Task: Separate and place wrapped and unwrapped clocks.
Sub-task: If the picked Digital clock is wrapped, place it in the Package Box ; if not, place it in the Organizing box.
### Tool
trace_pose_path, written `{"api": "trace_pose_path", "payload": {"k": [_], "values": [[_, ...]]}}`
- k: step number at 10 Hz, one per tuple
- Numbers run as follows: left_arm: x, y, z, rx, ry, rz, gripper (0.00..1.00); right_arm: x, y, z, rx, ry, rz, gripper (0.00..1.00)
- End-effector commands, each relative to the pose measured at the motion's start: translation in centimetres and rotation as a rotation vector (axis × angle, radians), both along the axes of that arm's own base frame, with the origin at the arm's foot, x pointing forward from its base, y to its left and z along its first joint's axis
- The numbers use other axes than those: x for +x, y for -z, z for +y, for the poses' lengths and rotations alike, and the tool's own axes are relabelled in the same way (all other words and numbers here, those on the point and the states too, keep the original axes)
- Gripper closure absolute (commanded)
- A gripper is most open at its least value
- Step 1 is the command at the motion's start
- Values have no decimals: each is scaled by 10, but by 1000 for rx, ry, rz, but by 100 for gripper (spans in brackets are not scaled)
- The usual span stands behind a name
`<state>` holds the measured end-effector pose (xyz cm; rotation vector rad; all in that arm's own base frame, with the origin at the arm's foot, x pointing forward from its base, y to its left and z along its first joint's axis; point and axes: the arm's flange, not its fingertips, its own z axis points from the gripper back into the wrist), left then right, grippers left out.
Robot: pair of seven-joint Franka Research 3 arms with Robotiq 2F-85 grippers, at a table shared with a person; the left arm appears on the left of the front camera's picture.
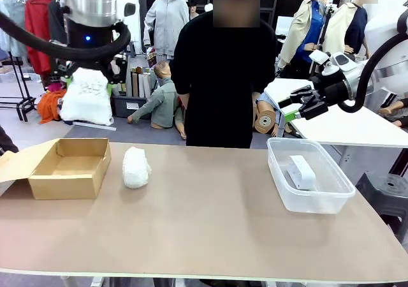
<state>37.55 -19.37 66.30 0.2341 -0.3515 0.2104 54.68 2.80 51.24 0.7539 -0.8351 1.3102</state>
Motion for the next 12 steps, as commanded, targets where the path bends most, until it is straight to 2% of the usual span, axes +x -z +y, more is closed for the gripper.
{"api": "trace_pose_path", "payload": {"k": [1,3,4,10,11,12], "values": [[-8,11,20,9,-50,-45,100,0,-1,0,-1,-1,-3,0],[-6,7,11,-5,-67,-95,100,0,-1,0,-1,-1,-3,0],[-2,9,18,4,-42,-15,100,0,-1,0,-1,-1,-3,0],[-1,14,16,2,-47,-18,100,0,-1,0,-1,-1,-3,0],[-1,15,19,-12,45,63,100,0,-1,0,-1,-1,-3,0],[2,16,26,31,83,79,100,0,-1,0,-1,-1,-3,0]]}}
